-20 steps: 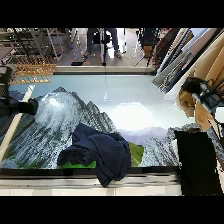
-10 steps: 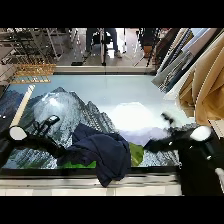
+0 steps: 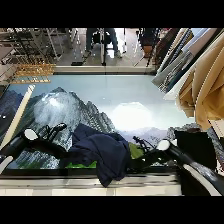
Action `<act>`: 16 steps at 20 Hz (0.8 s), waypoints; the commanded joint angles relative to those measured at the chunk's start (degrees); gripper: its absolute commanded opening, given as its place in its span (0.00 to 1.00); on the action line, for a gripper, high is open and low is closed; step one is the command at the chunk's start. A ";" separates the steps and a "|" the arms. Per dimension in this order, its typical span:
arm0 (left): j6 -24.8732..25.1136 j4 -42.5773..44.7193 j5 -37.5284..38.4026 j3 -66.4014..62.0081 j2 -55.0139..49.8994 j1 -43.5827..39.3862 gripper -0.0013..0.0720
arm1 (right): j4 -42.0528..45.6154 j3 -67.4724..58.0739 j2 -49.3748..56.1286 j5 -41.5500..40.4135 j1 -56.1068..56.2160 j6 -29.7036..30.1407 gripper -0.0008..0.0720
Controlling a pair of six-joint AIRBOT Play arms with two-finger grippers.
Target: Fold the clothes and pants, and hang the long-sleeved shirts on hangers.
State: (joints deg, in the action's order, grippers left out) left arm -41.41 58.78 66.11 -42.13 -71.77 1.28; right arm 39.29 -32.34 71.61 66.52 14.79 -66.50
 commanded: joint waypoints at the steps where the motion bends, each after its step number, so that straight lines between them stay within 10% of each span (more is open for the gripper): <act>1: 0.24 -0.92 2.56 -2.56 -0.74 0.07 0.03 | -0.52 -8.20 9.79 -1.86 5.84 -0.11 0.05; 8: -5.81 -4.85 20.70 -33.57 10.25 6.84 0.03 | 31.43 -36.15 -16.81 24.20 5.92 -16.17 0.03; 13: -9.01 -24.79 11.19 -57.09 23.37 13.27 0.03 | 30.38 -56.78 -40.57 -2.32 5.92 -19.63 0.03; 16: -10.71 -24.85 1.14 -64.67 32.41 16.00 0.03 | 26.67 -61.29 -46.62 -14.47 5.92 -12.11 0.03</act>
State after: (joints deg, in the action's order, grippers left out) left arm -49.89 38.33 76.23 -98.17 -47.05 14.52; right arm 67.46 -87.15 32.58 66.06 20.64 -82.72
